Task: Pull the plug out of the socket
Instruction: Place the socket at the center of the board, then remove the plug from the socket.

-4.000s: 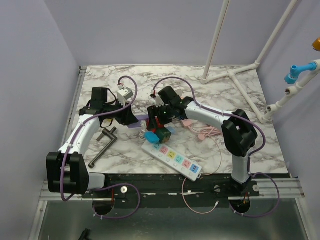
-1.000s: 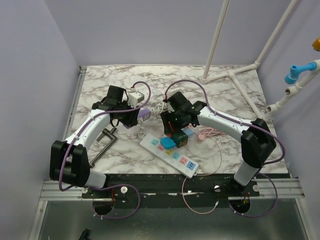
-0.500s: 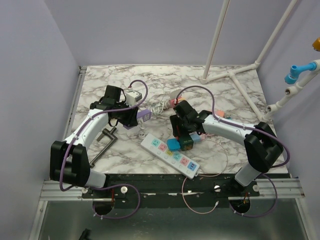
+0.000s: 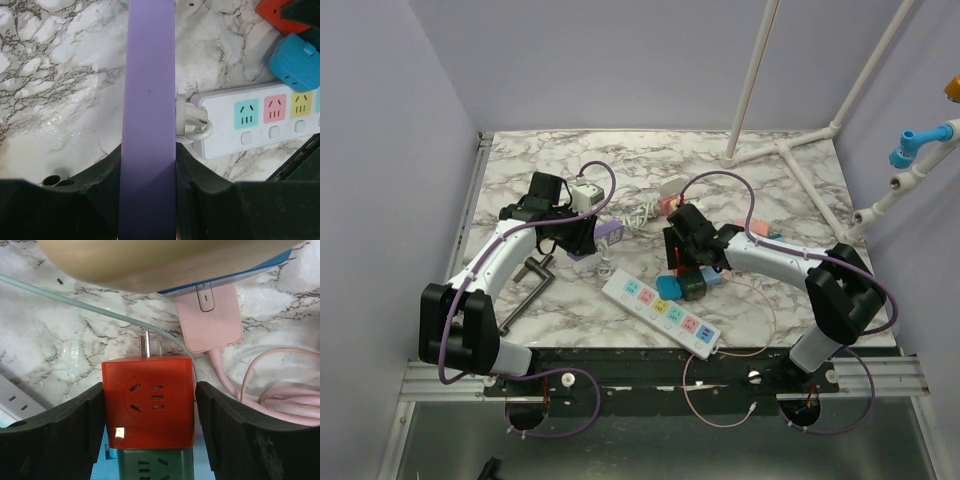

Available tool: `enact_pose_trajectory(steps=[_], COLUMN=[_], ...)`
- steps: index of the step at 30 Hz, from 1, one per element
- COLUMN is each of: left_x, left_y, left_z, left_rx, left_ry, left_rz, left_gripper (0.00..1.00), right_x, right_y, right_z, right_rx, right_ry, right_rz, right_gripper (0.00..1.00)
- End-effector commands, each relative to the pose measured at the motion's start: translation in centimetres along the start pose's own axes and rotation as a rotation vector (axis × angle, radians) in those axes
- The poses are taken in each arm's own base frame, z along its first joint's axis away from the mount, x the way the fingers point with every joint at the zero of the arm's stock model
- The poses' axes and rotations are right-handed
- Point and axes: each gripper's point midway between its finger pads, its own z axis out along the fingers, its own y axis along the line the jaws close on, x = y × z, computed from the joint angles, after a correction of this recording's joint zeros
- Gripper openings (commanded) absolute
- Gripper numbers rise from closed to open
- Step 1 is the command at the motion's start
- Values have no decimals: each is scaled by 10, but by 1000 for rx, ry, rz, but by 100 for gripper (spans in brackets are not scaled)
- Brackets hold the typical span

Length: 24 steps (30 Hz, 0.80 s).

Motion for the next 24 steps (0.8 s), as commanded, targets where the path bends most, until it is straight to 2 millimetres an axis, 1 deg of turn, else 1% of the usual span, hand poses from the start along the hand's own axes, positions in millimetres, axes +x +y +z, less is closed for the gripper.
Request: enact_pose_trajectory(steps=[1,2,4,6,7,8,9,11,14,16,19,24], left_x=[-14,-14,-14,-13,-12,-12,-12,-12,-12,-13,-13,-13], left_y=[-12,-12,-13,-15,-15,-15,-15,-15,-16,-15,-15,-17], left_z=[-11,-12,-12,-13,-13,-13,-12,-12,-11,-11,-12,-14], left_rx=[40,40,43,51,53,54,55,61,66,64,62,64], left_ry=[-70,-70,-69,-66,-64,-66,-64,-64,-58,-59,-62,-71], left_rz=[25,26,22,17,15,16,14,17,12,14,15,22], left_gripper=[0,0,0,0,0,0,0,0,0,0,0,0], right_x=[-8,-16,-37,-61,-72,-79,-84,-86,-80,-76,-68,-60], right_y=[-23,-22,-14,2,14,25,40,69,113,135,162,181], right_z=[-3,-9,-26,-48,-59,-69,-78,-93,-107,-108,-101,-74], right_rx=[115,109,72,-23,-90,-153,-229,-352,-513,-583,-665,-708], right_ry=[-54,-79,-119,-168,-196,-214,-226,-232,-229,-220,-196,-158], right_rz=[34,40,45,44,42,40,26,-28,-139,-187,-226,-260], right_gripper=[76,78,82,86,87,88,89,89,89,89,87,83])
